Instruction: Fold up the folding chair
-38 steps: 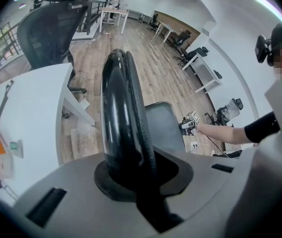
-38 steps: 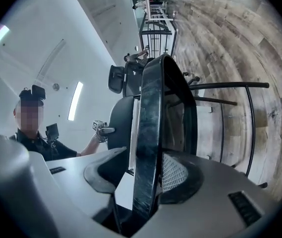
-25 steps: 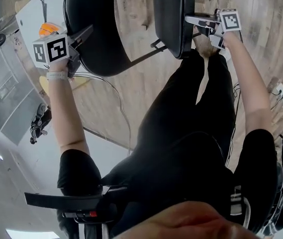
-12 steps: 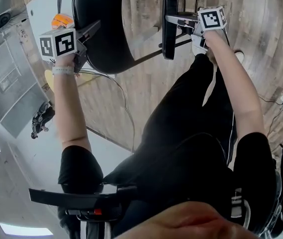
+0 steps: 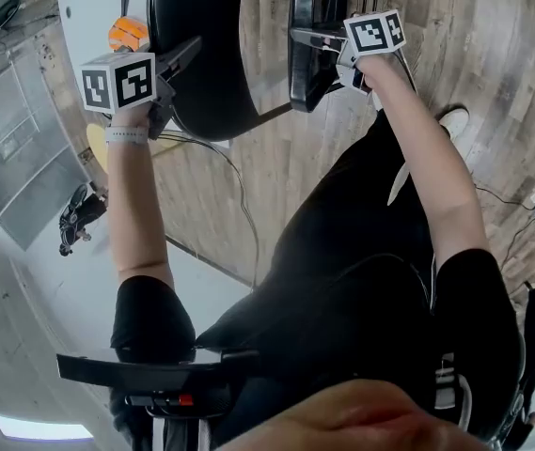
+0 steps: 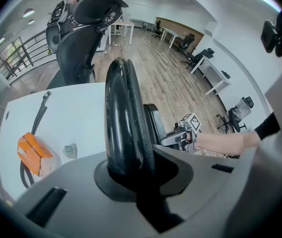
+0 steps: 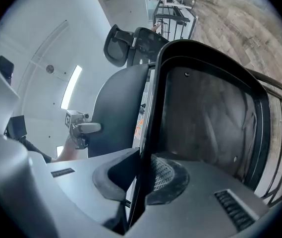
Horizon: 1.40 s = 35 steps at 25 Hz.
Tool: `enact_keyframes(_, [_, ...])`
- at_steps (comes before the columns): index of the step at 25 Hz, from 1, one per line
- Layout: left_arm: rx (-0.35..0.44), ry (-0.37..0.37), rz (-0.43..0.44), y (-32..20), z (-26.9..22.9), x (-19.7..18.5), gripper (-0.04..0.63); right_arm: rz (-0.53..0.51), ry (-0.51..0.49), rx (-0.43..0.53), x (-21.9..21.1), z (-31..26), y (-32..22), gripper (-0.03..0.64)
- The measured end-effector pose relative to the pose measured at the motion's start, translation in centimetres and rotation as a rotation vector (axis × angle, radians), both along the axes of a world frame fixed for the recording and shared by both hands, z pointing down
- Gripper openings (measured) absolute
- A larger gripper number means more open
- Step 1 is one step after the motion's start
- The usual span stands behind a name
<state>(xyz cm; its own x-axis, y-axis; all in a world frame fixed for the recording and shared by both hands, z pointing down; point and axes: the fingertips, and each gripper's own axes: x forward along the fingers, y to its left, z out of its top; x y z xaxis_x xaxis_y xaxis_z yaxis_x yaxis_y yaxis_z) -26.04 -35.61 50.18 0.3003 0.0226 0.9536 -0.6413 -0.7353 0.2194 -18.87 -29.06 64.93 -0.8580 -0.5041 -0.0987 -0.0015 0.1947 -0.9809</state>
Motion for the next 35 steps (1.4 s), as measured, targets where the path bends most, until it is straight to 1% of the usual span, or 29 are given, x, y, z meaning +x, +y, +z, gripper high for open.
enact_keyframes(2, [0.005, -0.003, -0.009, -0.4, -0.4, -0.5, 0.055, 0.004, -0.003, -0.014, -1.0, -0.3, -0.8, 0.035])
enact_keyframes(8, [0.017, -0.013, -0.008, -0.8, -1.2, -1.3, 0.055, -0.005, 0.042, -0.047, -3.7, -0.8, -2.5, 0.035])
enact_keyframes(15, [0.035, -0.030, -0.009, -0.8, -0.8, -1.5, 0.055, -0.017, 0.068, -0.075, -6.0, 0.1, -4.0, 0.035])
enact_keyframes(20, [0.031, -0.024, -0.018, -1.9, -1.8, -2.7, 0.055, -0.001, 0.061, -0.085, -6.9, -1.0, -5.0, 0.035])
enact_keyframes(24, [0.024, -0.025, -0.042, -2.6, -1.6, -3.8, 0.057, -0.009, 0.095, -0.073, -7.8, -0.9, -5.5, 0.035])
enact_keyframes(29, [0.005, -0.015, -0.053, -3.3, -0.9, -4.4, 0.055, -0.002, 0.116, -0.089, -8.3, -0.2, -6.0, 0.035])
enact_keyframes(32, [0.010, -0.010, -0.049, -3.3, -0.9, -4.5, 0.057, -0.001, 0.100, -0.088, -8.3, -0.3, -6.1, 0.035])
enact_keyframes(35, [0.031, -0.011, -0.040, -3.4, -1.0, -4.6, 0.069, -0.003, 0.117, -0.069, -8.4, -0.3, -6.0, 0.038])
